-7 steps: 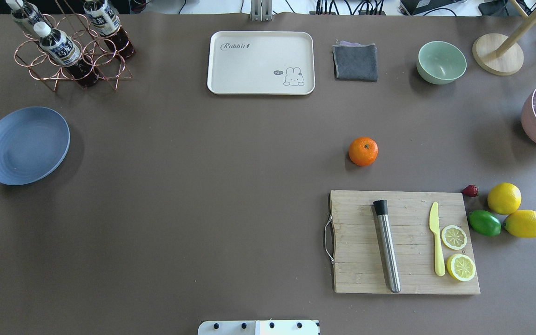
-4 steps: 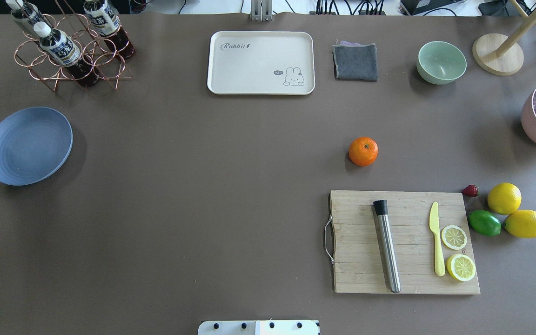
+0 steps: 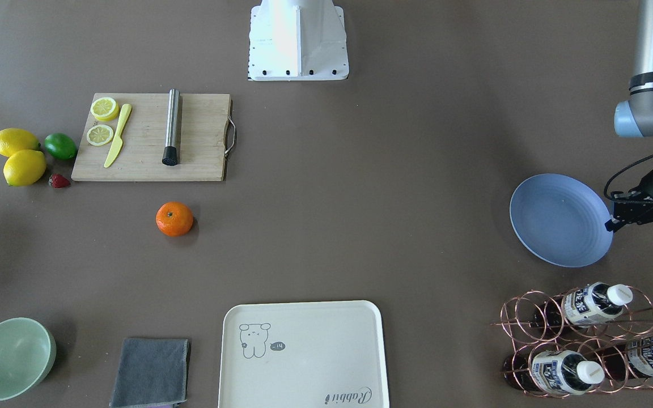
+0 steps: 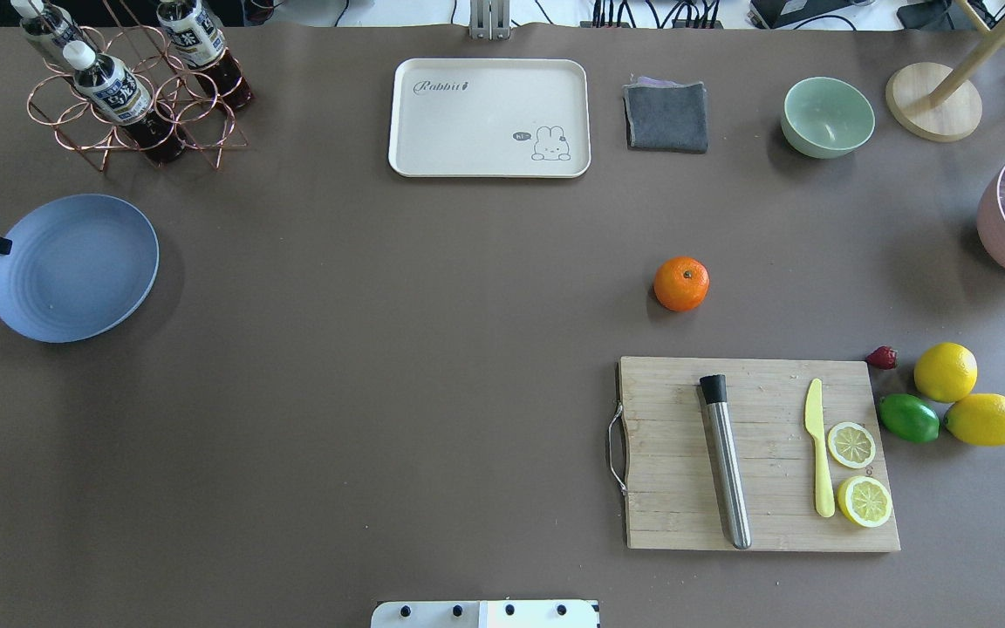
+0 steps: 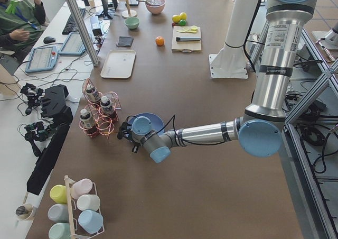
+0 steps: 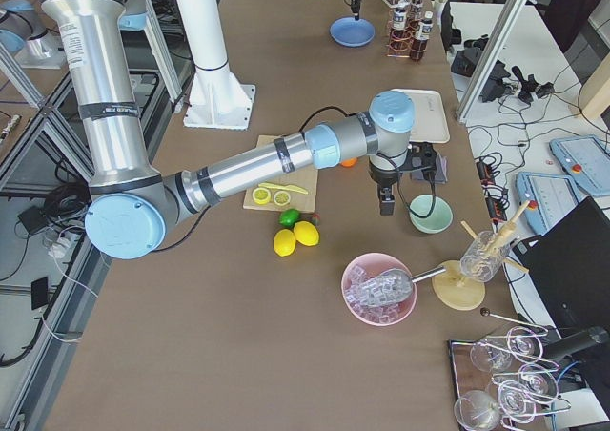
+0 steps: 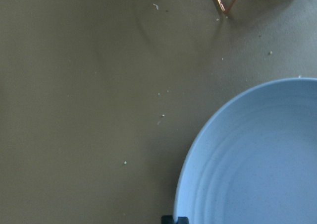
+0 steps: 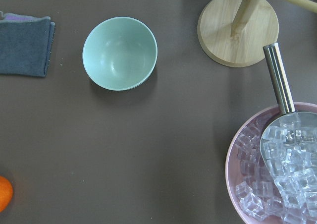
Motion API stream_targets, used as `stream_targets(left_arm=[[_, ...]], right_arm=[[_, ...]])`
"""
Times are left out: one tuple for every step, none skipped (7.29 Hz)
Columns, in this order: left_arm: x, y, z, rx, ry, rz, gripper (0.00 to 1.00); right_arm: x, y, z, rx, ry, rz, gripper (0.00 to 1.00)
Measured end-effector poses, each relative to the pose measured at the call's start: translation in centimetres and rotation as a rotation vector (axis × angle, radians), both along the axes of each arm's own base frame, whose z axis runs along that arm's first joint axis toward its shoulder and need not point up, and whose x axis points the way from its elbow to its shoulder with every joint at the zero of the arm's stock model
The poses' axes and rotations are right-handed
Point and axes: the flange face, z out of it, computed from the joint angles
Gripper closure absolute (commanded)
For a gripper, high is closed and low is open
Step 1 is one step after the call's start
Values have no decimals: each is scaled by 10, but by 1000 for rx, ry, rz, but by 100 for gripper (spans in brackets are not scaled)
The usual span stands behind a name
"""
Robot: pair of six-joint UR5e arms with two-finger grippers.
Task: Pick orange to plate
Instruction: 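Grip the blue plate rim with the left gripper and slide it toward the orange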
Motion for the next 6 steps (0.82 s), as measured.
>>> stream_targets(left_arm=[[-3,-8,-19,-19,40,21,100],[-6,-13,-43,-29,73,33,100],[-7,-14,-69,-40,101,26,100],[-8,-12,-93,-49,127,10,100],[-9,-8,-116,-61,155,-11,100],[-5,-3,-140,-75,186,-29,100]], right_arm=[[0,0,-1,1,0,1,0],[-1,0,-2,-1,-2,3,0],[-4,0,-5,-12,-5,10,0],[-13,-2,-12,-28,-12,21,0],[-30,-9,-28,-47,-20,35,0],[-52,-17,-47,-68,-21,52,0]])
